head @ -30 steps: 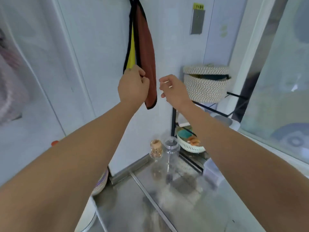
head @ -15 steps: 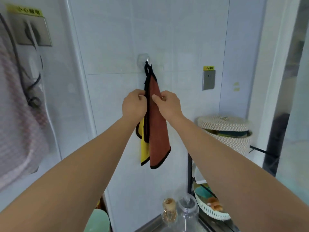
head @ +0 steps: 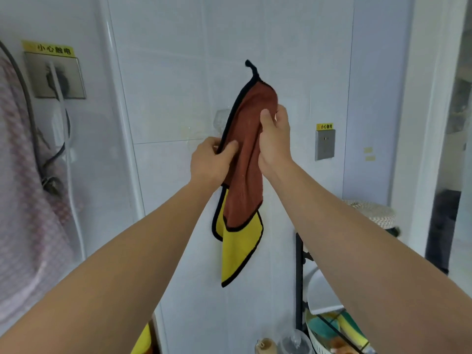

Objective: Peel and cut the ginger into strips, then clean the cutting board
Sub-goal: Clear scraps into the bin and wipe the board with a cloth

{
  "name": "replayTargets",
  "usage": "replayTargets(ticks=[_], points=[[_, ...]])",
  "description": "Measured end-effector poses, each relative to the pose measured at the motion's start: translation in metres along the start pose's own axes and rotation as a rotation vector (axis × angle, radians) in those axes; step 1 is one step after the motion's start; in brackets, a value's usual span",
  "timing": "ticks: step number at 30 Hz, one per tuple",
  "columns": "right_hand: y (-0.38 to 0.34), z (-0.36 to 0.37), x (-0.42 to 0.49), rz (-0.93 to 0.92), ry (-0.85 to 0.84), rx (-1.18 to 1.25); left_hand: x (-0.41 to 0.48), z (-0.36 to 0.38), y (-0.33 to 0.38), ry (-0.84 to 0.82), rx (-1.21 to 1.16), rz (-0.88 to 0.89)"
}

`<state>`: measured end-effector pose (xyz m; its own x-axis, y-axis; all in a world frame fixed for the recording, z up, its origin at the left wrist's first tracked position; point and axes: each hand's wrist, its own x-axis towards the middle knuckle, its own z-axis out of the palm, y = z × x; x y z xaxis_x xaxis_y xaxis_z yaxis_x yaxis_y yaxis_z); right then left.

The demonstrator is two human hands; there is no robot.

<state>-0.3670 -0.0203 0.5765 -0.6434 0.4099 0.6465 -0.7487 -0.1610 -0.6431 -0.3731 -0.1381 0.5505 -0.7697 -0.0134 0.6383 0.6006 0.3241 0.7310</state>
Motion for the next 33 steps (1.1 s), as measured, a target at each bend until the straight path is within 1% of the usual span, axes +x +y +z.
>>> replayTargets(ticks=[2,6,8,11,14,16,18,19,20,21,23,25,26,27,29,31,33], points=[[0.005,0.0,0.002,0.047,0.011,-0.053,0.002,-0.001,-0.002,0.005,0.072,0.058],[0.014,-0.01,-0.002,0.209,0.062,-0.096,0.0,0.002,0.004,0.107,-0.009,0.03],[0.016,-0.017,-0.008,0.259,0.055,-0.13,-0.002,0.006,0.005,0.095,-0.056,0.018],[0.021,-0.031,-0.028,0.327,0.034,-0.215,-0.013,0.015,0.003,0.012,-0.134,-0.008],[0.022,-0.048,-0.06,0.394,0.029,-0.273,-0.037,0.023,-0.002,-0.027,-0.198,-0.019],[0.019,-0.06,-0.09,0.442,0.033,-0.242,-0.059,0.03,-0.01,-0.064,-0.257,-0.049],[0.018,-0.076,-0.126,0.472,0.026,-0.162,-0.089,0.038,-0.021,-0.122,-0.31,-0.109],[0.021,-0.087,-0.147,0.473,0.004,-0.114,-0.104,0.041,-0.027,-0.154,-0.329,-0.143],[0.023,-0.098,-0.17,0.479,-0.037,-0.124,-0.121,0.046,-0.032,-0.193,-0.346,-0.175],[0.023,-0.11,-0.194,0.49,-0.103,-0.199,-0.139,0.05,-0.036,-0.235,-0.361,-0.208],[0.019,-0.136,-0.239,0.553,-0.201,-0.429,-0.176,0.06,-0.04,-0.327,-0.403,-0.289],[0.012,-0.16,-0.278,0.665,-0.212,-0.572,-0.213,0.068,-0.04,-0.424,-0.444,-0.355],[0.005,-0.174,-0.304,0.722,-0.171,-0.618,-0.24,0.075,-0.041,-0.496,-0.454,-0.39],[-0.001,-0.184,-0.322,0.74,-0.138,-0.647,-0.26,0.08,-0.041,-0.546,-0.45,-0.418],[-0.017,-0.207,-0.367,0.761,-0.021,-0.721,-0.309,0.094,-0.041,-0.62,-0.412,-0.46],[-0.037,-0.227,-0.413,0.777,0.123,-0.773,-0.361,0.108,-0.04,-0.679,-0.336,-0.48],[-0.058,-0.245,-0.457,0.8,0.229,-0.781,-0.412,0.119,-0.032,-0.765,-0.28,-0.481]])
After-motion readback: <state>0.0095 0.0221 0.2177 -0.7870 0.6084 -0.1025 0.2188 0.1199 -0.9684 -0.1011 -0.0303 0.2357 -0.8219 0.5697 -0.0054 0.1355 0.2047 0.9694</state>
